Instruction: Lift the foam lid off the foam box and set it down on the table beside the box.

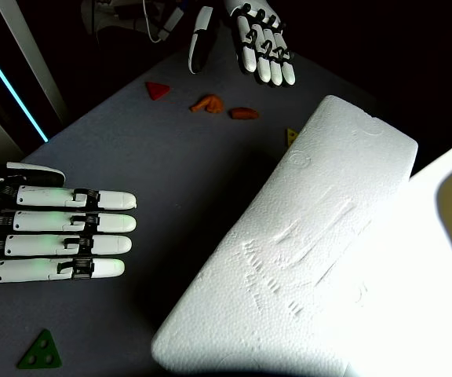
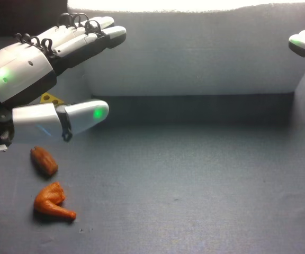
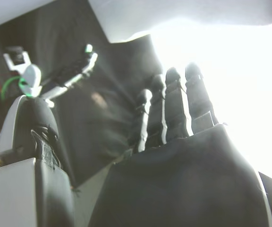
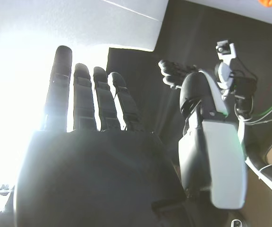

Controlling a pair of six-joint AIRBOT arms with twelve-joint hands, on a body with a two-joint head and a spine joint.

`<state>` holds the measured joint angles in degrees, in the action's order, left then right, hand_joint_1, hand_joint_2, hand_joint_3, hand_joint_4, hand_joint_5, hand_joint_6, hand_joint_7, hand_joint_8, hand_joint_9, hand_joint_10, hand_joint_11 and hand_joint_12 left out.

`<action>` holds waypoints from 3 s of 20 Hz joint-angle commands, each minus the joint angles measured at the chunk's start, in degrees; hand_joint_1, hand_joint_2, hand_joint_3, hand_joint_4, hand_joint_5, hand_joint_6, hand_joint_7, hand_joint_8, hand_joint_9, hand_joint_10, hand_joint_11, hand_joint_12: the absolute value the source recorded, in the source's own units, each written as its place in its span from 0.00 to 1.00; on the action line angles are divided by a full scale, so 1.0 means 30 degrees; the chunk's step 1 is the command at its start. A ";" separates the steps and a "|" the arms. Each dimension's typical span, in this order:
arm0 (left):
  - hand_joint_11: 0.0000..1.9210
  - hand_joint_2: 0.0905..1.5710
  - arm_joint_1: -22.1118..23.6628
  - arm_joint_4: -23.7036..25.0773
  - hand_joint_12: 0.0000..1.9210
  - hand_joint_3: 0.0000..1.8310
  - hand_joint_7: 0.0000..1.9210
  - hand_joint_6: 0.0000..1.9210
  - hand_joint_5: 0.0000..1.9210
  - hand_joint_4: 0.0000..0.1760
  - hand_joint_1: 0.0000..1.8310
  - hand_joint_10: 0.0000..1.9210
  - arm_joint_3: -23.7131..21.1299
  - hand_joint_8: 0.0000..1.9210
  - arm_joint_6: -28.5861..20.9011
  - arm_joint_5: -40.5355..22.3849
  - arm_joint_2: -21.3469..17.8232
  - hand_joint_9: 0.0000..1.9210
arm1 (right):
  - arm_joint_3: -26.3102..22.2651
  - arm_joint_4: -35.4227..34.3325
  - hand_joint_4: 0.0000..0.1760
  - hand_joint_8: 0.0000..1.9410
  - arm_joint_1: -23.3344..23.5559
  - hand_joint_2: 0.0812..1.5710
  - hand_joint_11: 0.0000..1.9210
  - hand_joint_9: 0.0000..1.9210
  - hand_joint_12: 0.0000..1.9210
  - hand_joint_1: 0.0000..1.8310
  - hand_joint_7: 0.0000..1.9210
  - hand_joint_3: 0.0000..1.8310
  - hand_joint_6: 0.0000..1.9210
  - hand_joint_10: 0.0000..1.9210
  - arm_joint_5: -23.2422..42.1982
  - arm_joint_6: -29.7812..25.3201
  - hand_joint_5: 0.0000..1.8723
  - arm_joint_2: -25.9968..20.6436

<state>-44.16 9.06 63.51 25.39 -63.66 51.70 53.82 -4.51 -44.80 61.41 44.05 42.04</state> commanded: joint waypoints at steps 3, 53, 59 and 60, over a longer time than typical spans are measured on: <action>0.00 0.84 0.0041 -0.0413 0.11 0.00 0.00 0.00 0.03 0.23 0.08 0.00 -0.0084 0.00 -0.0175 -0.2180 -0.0007 0.00 | 0.0161 -0.0528 0.00 0.00 0.0270 0.85 0.00 0.00 0.08 0.42 0.00 0.00 0.00 0.00 0.2127 0.0081 0.00 -0.0139; 0.00 0.63 0.2194 -1.1234 0.64 0.00 0.00 0.00 0.03 0.07 0.31 0.00 0.6192 0.00 0.0136 -0.0305 0.4907 0.00 | 0.6620 -0.9229 0.00 0.00 0.4090 0.74 0.00 0.03 0.58 0.37 0.00 0.00 0.00 0.02 0.0047 0.1374 0.00 0.4458; 0.00 0.63 0.2305 -1.1715 0.02 0.00 0.00 0.01 0.03 0.00 0.33 0.00 0.6977 0.00 -0.0414 0.0165 0.5581 0.00 | 0.7099 -0.9680 0.00 0.00 0.4453 0.75 0.00 0.00 0.02 0.35 0.00 0.00 0.00 0.00 -0.0100 0.1318 0.00 0.4964; 0.00 0.60 0.2326 -1.1742 0.00 0.00 0.00 0.01 0.04 0.00 0.31 0.00 0.7029 0.00 -0.0427 0.0234 0.5625 0.00 | 0.7143 -0.9689 0.00 0.00 0.4514 0.76 0.00 0.00 0.00 0.33 0.00 0.00 0.00 0.00 -0.0108 0.1273 0.00 0.4997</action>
<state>-37.78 -26.61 84.33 24.56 -55.99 68.86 74.63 -34.11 -32.03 54.02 48.16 58.02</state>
